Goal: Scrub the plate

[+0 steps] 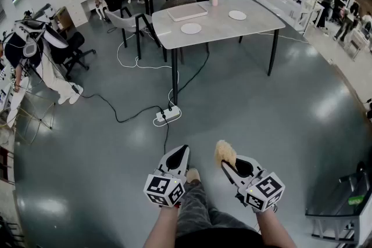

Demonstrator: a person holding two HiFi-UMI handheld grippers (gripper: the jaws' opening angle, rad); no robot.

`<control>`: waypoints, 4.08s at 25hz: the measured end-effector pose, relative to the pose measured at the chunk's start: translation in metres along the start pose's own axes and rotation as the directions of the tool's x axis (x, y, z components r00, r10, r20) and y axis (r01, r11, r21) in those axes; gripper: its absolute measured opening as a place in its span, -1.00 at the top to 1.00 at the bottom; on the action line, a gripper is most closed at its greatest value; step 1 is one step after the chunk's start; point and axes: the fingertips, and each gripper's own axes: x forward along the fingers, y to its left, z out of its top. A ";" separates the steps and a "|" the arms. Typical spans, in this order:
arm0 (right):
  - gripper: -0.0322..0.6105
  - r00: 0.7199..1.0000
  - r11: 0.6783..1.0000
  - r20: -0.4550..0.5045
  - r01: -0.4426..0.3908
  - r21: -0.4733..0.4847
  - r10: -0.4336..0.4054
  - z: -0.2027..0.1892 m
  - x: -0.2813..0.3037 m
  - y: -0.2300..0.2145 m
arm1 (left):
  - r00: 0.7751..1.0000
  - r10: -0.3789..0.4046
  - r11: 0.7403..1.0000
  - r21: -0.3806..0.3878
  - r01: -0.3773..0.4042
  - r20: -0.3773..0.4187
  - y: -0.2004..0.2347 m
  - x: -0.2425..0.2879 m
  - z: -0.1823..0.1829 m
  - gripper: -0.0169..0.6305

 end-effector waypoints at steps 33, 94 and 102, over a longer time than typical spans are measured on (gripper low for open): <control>0.65 0.996 0.998 -0.071 0.052 0.042 -0.049 0.109 0.277 -0.189 | 0.998 0.044 0.993 -0.104 -0.047 -0.036 0.260 0.201 0.095 0.91; 0.65 0.955 0.991 -0.285 -0.109 -0.078 0.082 0.217 0.591 -0.546 | 0.971 -0.115 0.991 -0.090 0.097 -0.211 0.435 0.678 0.167 0.91; 0.65 0.933 0.966 -0.359 -0.123 -0.229 0.033 0.206 0.613 -0.564 | 0.958 -0.040 0.998 -0.055 0.026 -0.284 0.452 0.678 0.146 0.91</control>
